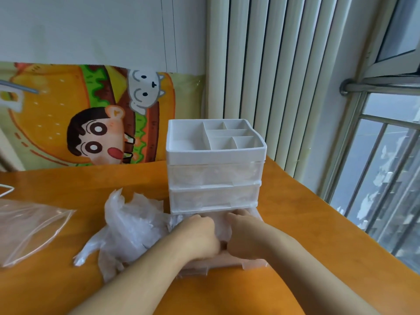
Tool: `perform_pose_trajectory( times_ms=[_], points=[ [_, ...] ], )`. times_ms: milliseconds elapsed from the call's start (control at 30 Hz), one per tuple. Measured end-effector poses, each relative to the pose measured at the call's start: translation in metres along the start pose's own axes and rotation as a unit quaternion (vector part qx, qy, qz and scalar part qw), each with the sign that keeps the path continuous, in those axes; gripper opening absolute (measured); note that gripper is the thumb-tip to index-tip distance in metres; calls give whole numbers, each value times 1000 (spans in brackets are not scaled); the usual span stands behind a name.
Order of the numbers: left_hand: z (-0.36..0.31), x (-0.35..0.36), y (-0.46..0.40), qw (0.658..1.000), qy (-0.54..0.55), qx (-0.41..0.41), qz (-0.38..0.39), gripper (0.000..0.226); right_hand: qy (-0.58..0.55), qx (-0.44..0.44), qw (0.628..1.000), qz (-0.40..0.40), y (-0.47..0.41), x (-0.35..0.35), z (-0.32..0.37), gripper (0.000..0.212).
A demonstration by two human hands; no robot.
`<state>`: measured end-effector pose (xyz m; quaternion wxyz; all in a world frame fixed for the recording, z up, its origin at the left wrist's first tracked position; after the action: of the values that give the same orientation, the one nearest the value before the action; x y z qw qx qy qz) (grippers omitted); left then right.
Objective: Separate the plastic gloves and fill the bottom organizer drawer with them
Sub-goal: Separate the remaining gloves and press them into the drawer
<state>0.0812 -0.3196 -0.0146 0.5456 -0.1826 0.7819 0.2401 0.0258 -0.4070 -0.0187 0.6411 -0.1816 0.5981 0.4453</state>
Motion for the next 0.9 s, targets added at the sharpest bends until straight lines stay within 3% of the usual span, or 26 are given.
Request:
perform_pose_trajectory(
  times_ms=[100,200,300,400,500,567,633,700,800,867,900],
  points=[
    [3,2,0,1000,15,-9,-5,32,56,17,997,54,5,2,1,75],
    [4,2,3,1000,12,-22,0,25,79,7,994,71,11,-2,8,70],
    [5,-11,16,998,-40,-39,-37,26,95,5,991,95,3,2,6,89],
    [0,-10,15,996,-80,-27,-16,27,154,-33,985,70,-11,14,7,89],
    [3,-10,12,998,-59,-8,-11,18,102,-35,994,28,-7,6,11,68],
    [6,-17,21,998,-21,21,-51,14,64,-63,995,-33,-4,-2,12,48],
    [10,-34,43,989,1,57,-134,16,6,-59,994,-90,5,-10,6,53],
    [24,-60,71,961,-2,70,-267,12,-17,-69,985,-157,17,-19,0,53],
    [80,-95,112,895,39,-27,-444,12,-27,-85,964,-249,36,-32,-1,36],
    [139,-97,122,871,86,-158,-456,34,-42,-85,947,-306,48,-39,1,25],
    [167,-91,120,873,112,-229,-417,52,-52,-83,940,-326,51,-40,2,20]
  ],
)
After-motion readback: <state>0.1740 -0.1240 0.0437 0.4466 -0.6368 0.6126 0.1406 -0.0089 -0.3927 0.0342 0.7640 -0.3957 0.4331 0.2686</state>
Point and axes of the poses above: each hand's wrist, its own y-axis away from the middle knuckle, its own x-axis out of the palm, z = x × y, the point moved 9 cm from there along -y, towards the middle knuckle, and after that the axes turned 9 degrees about x, right-handed, at the moved point
